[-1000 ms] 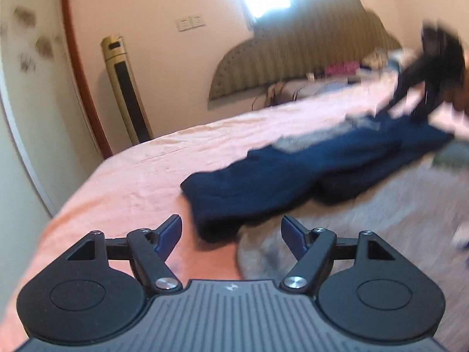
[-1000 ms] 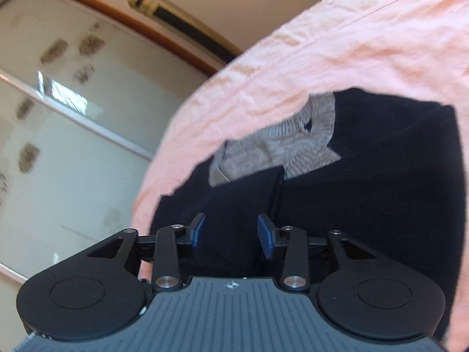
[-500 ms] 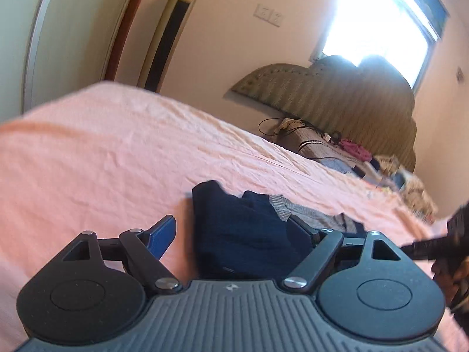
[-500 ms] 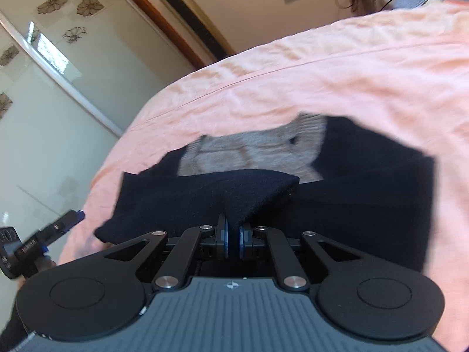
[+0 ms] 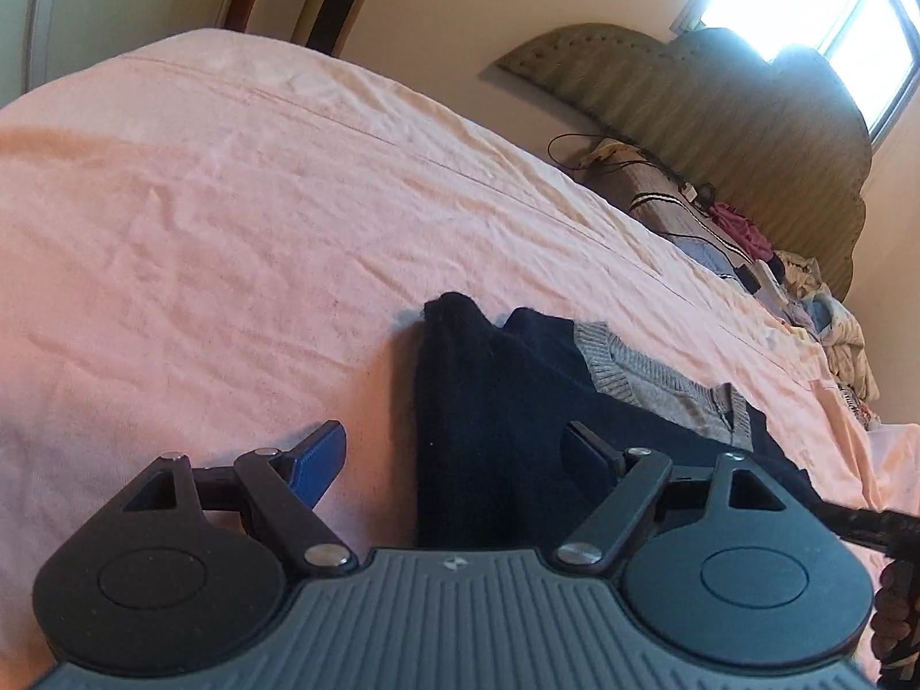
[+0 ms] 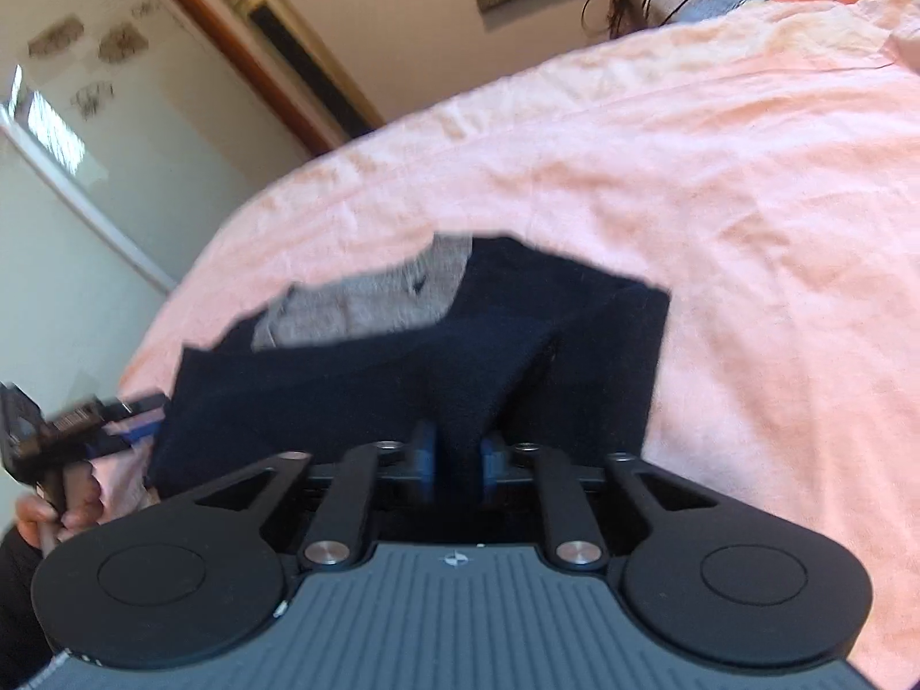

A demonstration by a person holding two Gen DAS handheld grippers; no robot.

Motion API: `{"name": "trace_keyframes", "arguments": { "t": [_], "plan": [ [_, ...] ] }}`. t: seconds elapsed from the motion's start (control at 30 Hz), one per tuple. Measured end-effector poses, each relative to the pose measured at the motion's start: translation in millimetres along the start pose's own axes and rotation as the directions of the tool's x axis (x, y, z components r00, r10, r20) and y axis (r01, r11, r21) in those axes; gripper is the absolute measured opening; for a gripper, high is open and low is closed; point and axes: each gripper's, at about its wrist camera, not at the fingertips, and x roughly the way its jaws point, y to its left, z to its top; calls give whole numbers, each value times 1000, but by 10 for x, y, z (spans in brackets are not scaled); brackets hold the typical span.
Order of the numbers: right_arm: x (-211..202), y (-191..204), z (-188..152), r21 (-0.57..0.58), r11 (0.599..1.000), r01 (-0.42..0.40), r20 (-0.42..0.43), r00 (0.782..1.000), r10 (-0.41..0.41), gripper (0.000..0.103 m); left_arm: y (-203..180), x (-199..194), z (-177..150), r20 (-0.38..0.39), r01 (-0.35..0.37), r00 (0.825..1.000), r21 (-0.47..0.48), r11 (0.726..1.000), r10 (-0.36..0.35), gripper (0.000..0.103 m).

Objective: Fold small clothes

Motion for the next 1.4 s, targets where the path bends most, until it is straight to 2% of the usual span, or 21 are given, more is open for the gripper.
{"name": "trace_keyframes", "arguments": {
  "t": [0.03,0.1,0.17,0.2,0.23,0.3,0.37,0.53,0.67,0.73,0.8,0.83,0.93,1.0,1.03,1.1,1.2,1.23,1.27,1.33,1.4],
  "plan": [
    [-119,-71,22,28,1000,-4,70,998,2,56,-13,11,2,-3,-5,1000,11,1000,5,82],
    [-209,-250,69,91,992,82,110,990,-92,55,-39,18,7,-1,-11,1000,29,1000,11,82],
    [-81,-384,69,104,980,172,31,984,-176,39,-93,39,-4,3,-32,1000,60,998,31,80],
    [-29,-399,43,103,981,166,10,986,-168,38,-144,51,-9,7,-54,999,86,995,54,70],
    [-10,-378,21,100,985,138,17,990,-141,37,-196,62,-15,8,-75,997,113,991,75,45],
    [58,-338,-3,115,991,72,-3,997,-72,15,-291,107,-30,-11,-110,994,163,981,113,5],
    [70,-270,-24,49,991,125,4,992,-125,12,-382,80,-64,24,-175,984,223,959,174,5],
    [1,-489,-81,148,983,110,31,993,-116,11,-481,64,-182,71,-233,973,327,916,222,6],
    [-293,-190,-132,137,985,101,131,984,-119,33,-448,-220,-247,96,-243,969,251,937,226,11],
    [-417,17,-194,82,995,62,170,983,-75,34,-440,-463,-359,138,-204,974,207,957,177,13],
    [-336,233,-251,33,999,23,122,992,-27,34,-522,-575,-484,156,-135,982,210,968,103,20],
    [-239,333,-283,-1,999,33,101,994,-33,35,-629,-543,-534,138,-125,986,253,959,93,29],
    [141,511,-391,-58,991,120,36,992,-118,40,-872,-328,-678,103,-174,984,375,910,146,37],
    [226,529,-495,-130,976,172,69,984,-165,33,-820,-205,-708,87,-210,978,380,901,191,39],
    [205,476,-518,-130,978,166,82,984,-156,27,-748,-221,-729,108,-196,980,376,906,167,41],
    [128,252,-532,-32,989,143,97,985,-139,0,-687,-253,-790,138,-190,980,411,892,146,41],
    [-59,69,-621,134,988,81,109,989,-95,0,-707,-398,-845,145,-209,976,414,886,163,40],
    [-168,132,-669,142,987,79,105,990,-95,9,-694,-513,-867,137,-192,979,393,899,150,41],
    [-286,225,-735,129,989,76,100,991,-89,36,-678,-625,-898,131,-162,984,385,908,120,41],
    [-480,438,-905,25,997,66,118,991,-69,74,-651,-895,-1053,146,-96,988,378,921,43,48],
    [-520,692,-1070,-116,980,159,99,984,-148,73,-693,-987,-1203,161,-90,987,389,917,29,60]
  ]
}}
